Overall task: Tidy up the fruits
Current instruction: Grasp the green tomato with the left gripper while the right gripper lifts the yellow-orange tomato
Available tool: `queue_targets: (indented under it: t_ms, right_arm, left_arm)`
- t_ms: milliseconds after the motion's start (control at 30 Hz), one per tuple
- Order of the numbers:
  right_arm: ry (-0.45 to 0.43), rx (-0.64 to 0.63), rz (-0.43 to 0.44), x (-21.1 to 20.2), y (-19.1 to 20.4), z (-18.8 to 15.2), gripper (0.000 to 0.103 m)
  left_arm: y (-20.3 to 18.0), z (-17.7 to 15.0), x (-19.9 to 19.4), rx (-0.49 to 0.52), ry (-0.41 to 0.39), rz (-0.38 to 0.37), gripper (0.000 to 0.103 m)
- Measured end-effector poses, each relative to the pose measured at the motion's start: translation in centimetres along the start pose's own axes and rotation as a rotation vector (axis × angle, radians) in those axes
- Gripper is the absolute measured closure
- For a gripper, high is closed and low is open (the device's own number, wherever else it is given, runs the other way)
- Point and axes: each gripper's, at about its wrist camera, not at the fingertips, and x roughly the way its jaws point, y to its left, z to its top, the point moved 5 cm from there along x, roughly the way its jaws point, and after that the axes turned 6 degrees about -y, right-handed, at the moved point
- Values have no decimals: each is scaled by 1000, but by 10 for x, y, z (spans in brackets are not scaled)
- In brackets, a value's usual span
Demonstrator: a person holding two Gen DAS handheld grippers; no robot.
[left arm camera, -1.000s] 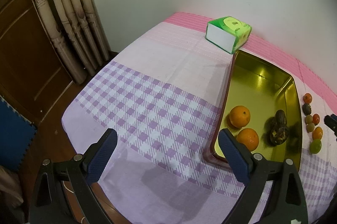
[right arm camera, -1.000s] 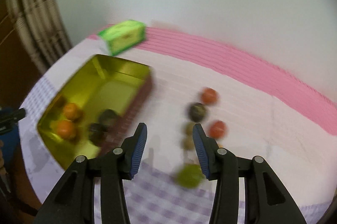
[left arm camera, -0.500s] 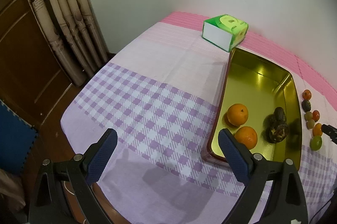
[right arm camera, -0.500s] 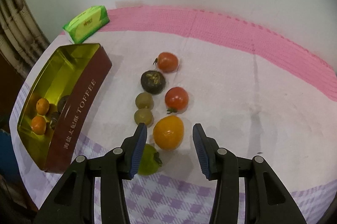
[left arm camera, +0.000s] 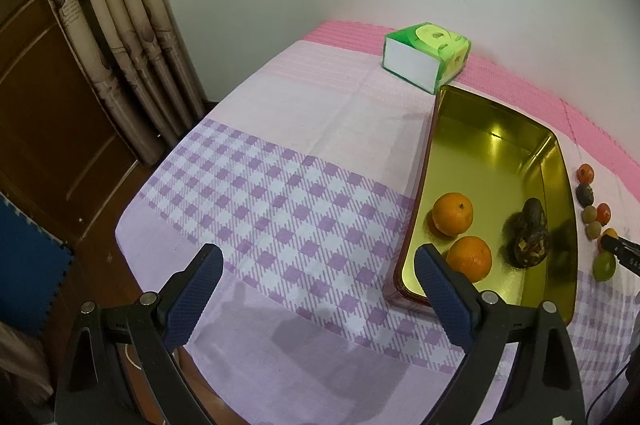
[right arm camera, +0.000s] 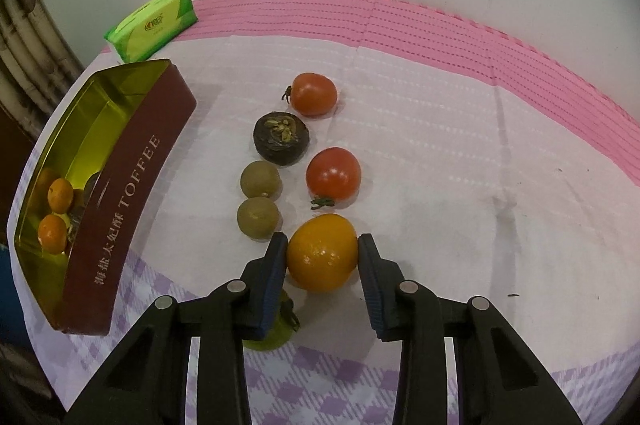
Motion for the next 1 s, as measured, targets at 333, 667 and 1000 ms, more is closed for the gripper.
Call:
queue_targets:
  t_ms: [333, 667, 1000]
  right_arm:
    - [-100, -13, -150, -14, -47, -15, 67]
    - [-155, 18, -178, -12, -87, -24, 68]
    - [-199, 11, -213, -20, -118, -31, 68]
  left_arm:
    - [-3, -1, -2, 33, -14, -1, 8]
    - [-40, 0, -20, 123, -82, -52, 8]
    - [-169, -4, -52, 321, -103, -284, 8]
